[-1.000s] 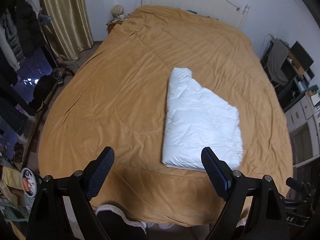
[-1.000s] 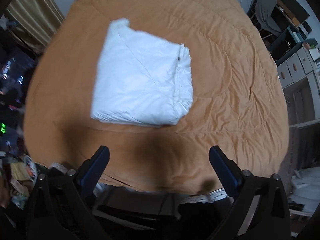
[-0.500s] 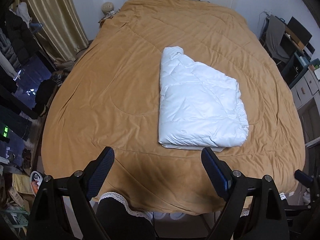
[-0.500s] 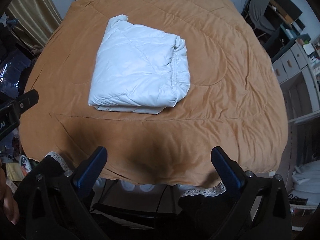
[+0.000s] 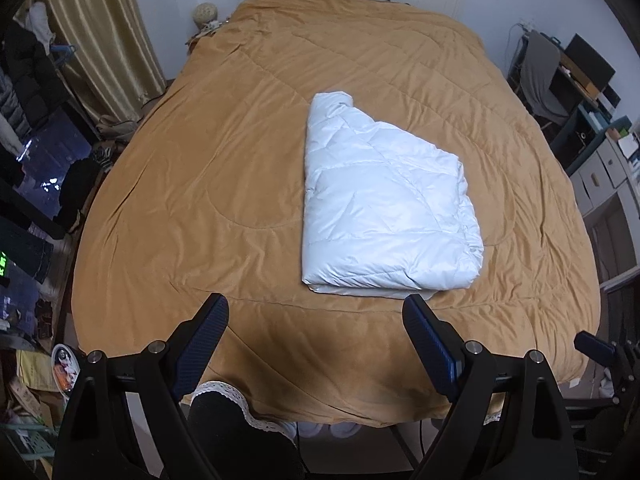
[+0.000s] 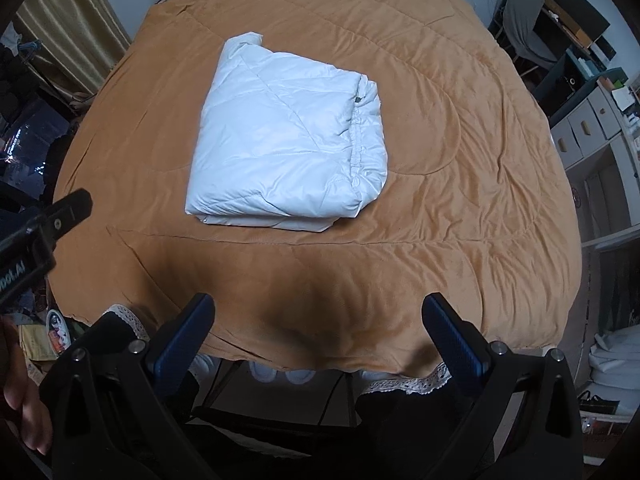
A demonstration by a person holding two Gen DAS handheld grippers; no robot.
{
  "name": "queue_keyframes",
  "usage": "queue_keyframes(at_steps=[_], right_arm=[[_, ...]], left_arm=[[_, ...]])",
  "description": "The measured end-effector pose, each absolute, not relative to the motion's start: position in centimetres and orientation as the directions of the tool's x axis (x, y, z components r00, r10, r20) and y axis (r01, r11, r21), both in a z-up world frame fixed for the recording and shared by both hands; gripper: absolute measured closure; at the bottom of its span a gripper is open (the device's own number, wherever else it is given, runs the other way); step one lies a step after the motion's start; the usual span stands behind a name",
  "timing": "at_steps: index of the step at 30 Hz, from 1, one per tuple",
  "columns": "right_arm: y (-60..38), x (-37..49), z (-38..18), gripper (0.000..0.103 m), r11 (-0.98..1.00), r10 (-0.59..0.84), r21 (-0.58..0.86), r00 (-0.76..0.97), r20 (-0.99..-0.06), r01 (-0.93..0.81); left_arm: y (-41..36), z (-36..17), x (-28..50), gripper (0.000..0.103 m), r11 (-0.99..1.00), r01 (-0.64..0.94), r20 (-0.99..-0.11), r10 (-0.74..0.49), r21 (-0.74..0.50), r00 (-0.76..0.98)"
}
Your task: Fold large clothes
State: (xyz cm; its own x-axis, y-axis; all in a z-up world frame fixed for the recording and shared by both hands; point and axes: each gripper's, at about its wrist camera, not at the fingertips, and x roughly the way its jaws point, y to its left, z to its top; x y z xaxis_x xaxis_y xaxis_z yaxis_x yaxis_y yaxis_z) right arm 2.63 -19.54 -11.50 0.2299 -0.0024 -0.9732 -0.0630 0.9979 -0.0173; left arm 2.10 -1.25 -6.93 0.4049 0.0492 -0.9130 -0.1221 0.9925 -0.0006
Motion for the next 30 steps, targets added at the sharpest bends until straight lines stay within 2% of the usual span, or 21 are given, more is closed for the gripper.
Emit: queue_keyframes(at_steps=[5, 9, 30], right_arm=[[-19.8, 3.0, -11.9, 0.0, 0.999, -0.019, -0.028, 0.225, -0.974, -0.039], [-19.8, 3.2, -12.2, 0.0, 0.999, -0.018, -0.027, 0.215, -0.976, -0.039], [-18.6, 2.9, -11.9, 0.0, 0.995, -0.026, -0.048, 0.244, -0.969, -0.083]], left_arm=[[-1.9, -7.1, 1.9, 0.014, 0.995, -0.089, -0.917, 0.004, -0.034, 0.4], [-1.9, -6.8, 1.7, 0.014, 0.996, -0.084, -0.904, 0.03, -0.006, 0.427], [-0.9, -7.3, 1.9, 0.014, 0.991, -0.127, -0.919, 0.023, -0.03, 0.394]])
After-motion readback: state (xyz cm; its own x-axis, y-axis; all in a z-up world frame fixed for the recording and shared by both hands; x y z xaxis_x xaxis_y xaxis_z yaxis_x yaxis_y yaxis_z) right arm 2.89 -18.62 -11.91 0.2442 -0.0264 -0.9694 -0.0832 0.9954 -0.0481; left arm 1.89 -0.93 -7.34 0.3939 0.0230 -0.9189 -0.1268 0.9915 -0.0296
